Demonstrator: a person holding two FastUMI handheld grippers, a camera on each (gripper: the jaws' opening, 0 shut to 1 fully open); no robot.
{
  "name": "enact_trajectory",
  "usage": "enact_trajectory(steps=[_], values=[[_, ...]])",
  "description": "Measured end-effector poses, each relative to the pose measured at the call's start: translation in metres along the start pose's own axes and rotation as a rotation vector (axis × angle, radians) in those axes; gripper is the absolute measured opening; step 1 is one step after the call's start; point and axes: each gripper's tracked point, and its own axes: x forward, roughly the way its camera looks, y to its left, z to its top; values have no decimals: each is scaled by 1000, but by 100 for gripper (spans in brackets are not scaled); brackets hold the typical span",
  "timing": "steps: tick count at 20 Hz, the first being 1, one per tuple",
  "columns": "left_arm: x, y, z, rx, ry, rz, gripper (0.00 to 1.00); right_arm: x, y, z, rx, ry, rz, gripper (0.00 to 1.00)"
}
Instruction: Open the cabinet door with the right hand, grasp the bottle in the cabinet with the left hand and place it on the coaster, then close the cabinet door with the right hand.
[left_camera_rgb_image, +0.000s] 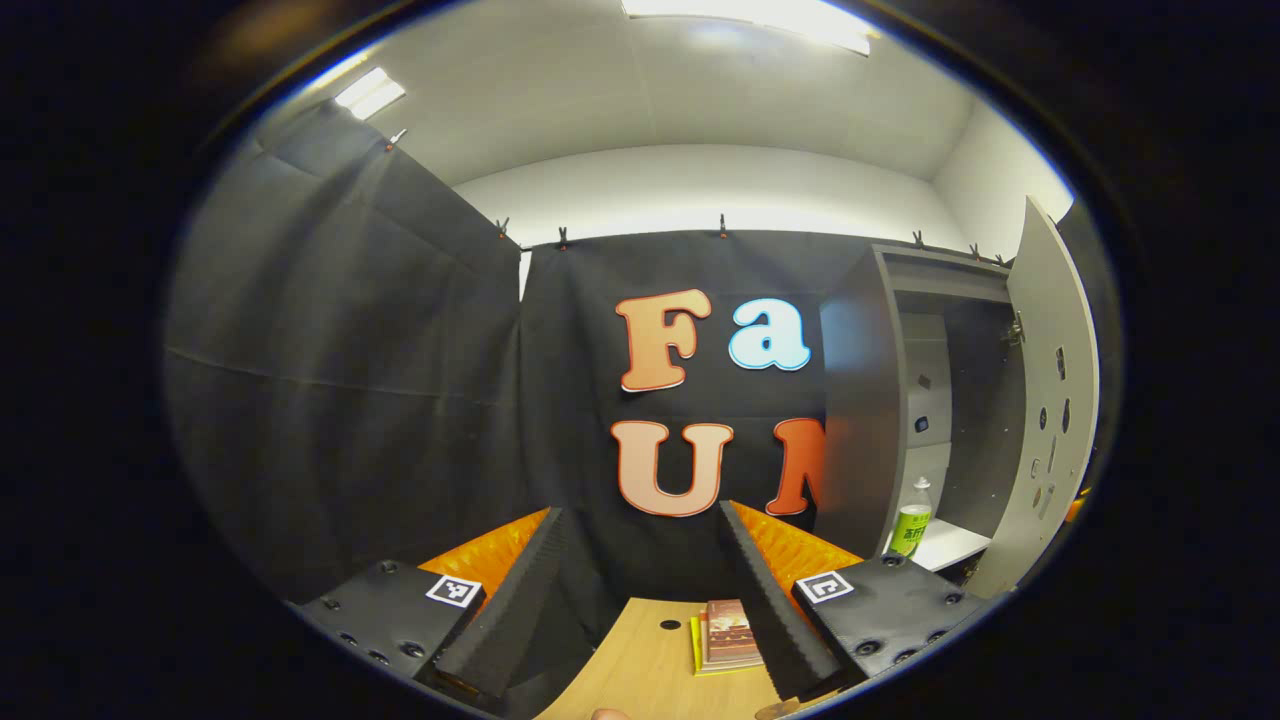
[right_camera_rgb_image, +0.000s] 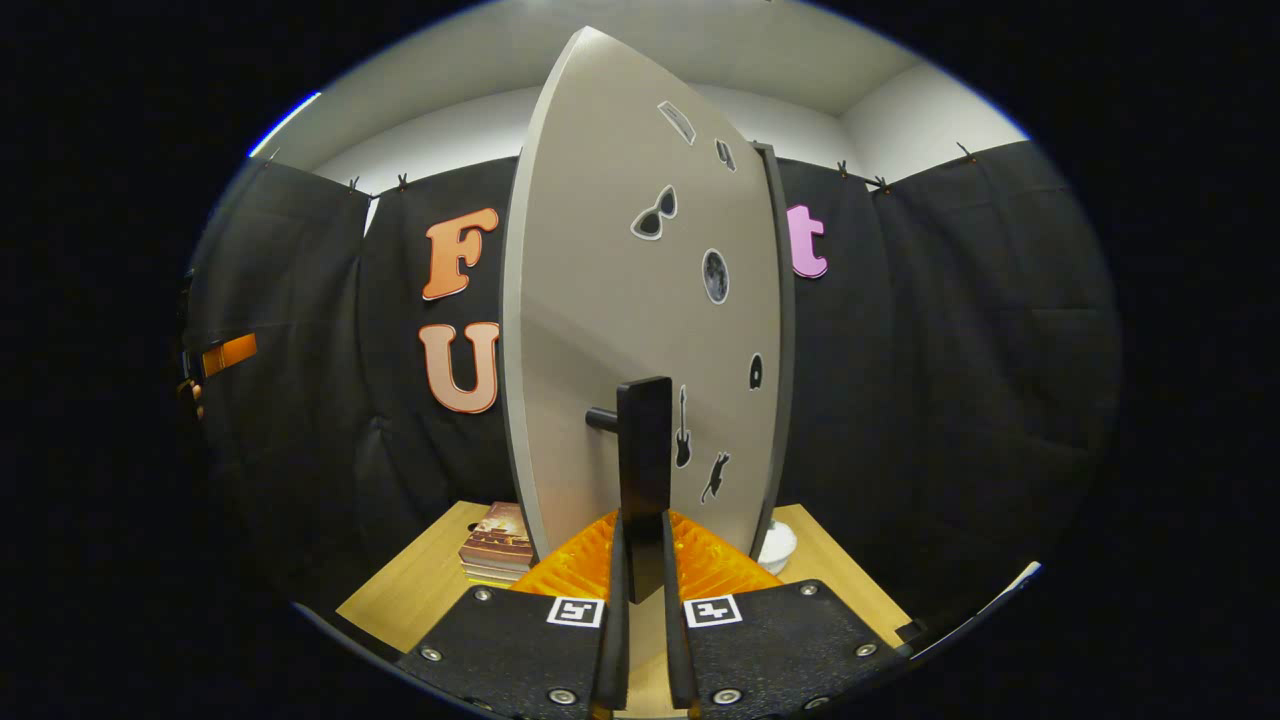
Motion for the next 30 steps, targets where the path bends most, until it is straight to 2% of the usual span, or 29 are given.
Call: enact_trajectory(steps=[8,15,25,30], values=[[15,-74,-5,-1,9,-131,97,-10,-32,-2,13,0,-125,7],[9,-115,1,-5,1,-129,99,-12,-61,2,5,-19,-175,6],[-8,-201,-6,-3,28,-128,97,-11,-65,2,51,-11,-70,3],[-19,-233,-8,2,31,-127,97,-11,-63,3,24,-16,3,6]])
